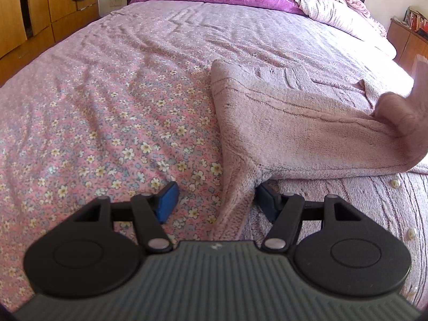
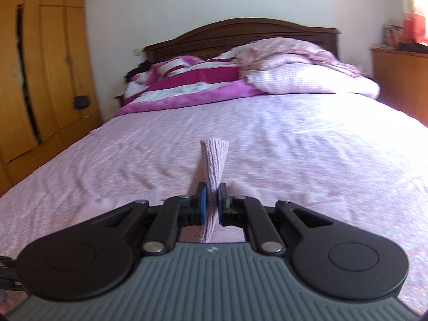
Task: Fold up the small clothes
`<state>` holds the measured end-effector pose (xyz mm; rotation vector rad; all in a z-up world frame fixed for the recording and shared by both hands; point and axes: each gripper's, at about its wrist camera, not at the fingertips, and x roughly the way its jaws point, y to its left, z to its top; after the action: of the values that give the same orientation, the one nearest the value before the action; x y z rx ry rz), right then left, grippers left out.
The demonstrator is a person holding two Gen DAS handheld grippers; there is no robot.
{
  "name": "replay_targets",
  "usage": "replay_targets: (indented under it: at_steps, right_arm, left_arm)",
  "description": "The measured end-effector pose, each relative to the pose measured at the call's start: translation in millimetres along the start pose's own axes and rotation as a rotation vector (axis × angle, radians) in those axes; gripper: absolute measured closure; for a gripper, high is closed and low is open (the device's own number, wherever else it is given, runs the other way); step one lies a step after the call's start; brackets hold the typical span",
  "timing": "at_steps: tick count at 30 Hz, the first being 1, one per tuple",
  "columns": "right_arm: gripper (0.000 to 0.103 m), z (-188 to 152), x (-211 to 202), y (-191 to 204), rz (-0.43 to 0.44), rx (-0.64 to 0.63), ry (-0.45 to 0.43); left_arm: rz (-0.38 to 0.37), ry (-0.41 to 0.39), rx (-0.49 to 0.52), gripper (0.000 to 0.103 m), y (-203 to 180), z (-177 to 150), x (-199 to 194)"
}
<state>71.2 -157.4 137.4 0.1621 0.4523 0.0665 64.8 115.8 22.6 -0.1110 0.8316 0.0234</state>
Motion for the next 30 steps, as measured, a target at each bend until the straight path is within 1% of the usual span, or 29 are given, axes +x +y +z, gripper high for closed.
replay_targets:
  at_steps: [3, 7, 12, 15, 17, 18, 19, 21, 22, 24, 26, 28, 30]
  right_arm:
    - [0.095, -8, -1, -22, -0.047, 0.022, 0.005]
    - [0.095, -28, 3, -48, -0.115, 0.039, 0.029]
    - [0.095, -59, 13, -81, -0.195, 0.106, 0.089]
    - [0.093, -72, 23, -96, -0.206, 0.154, 0.170]
    - [0.088, -78, 24, -99, -0.203, 0.171, 0.193]
    - [0.082, -79, 22, -101, -0.205, 0.171, 0.191]
    - [0.074, -80, 19, -100, -0.213, 0.166, 0.192]
    - [0.067, -76, 13, -99, -0.230, 0.168, 0.196]
    - [0.066, -72, 9, -98, -0.235, 0.173, 0.195]
    - [0.063, -61, -1, -91, -0.220, 0.167, 0.166]
    - [0.061, -51, -9, -81, -0.187, 0.137, 0.133]
    - [0.060, -42, -11, -74, -0.138, 0.112, 0.105]
    - [0.058, -38, -4, -69, -0.088, 0.083, 0.098]
  left_arm:
    - [0.003, 0.000, 0.003, 0.038, -1, 0, 0]
    - [0.003, 0.001, 0.003, 0.038, -1, 0, -1]
    - [0.006, 0.002, 0.005, 0.037, -1, 0, -1]
    - [0.008, 0.003, 0.008, 0.037, -1, 0, 0]
    - [0.009, 0.004, 0.010, 0.037, -1, 0, 0]
    - [0.009, 0.004, 0.011, 0.037, -1, 0, 0]
    - [0.010, 0.004, 0.013, 0.037, -1, 0, 0]
    - [0.011, 0.004, 0.014, 0.037, -1, 0, 0]
    - [0.011, 0.003, 0.015, 0.037, -1, 0, 0]
    - [0.013, 0.003, 0.016, 0.037, -2, 1, 0]
    - [0.017, 0.003, 0.015, 0.036, -2, 1, 0]
    - [0.021, 0.002, 0.016, 0.036, -3, 0, 0]
    - [0.024, 0.000, 0.018, 0.036, -4, 0, 0]
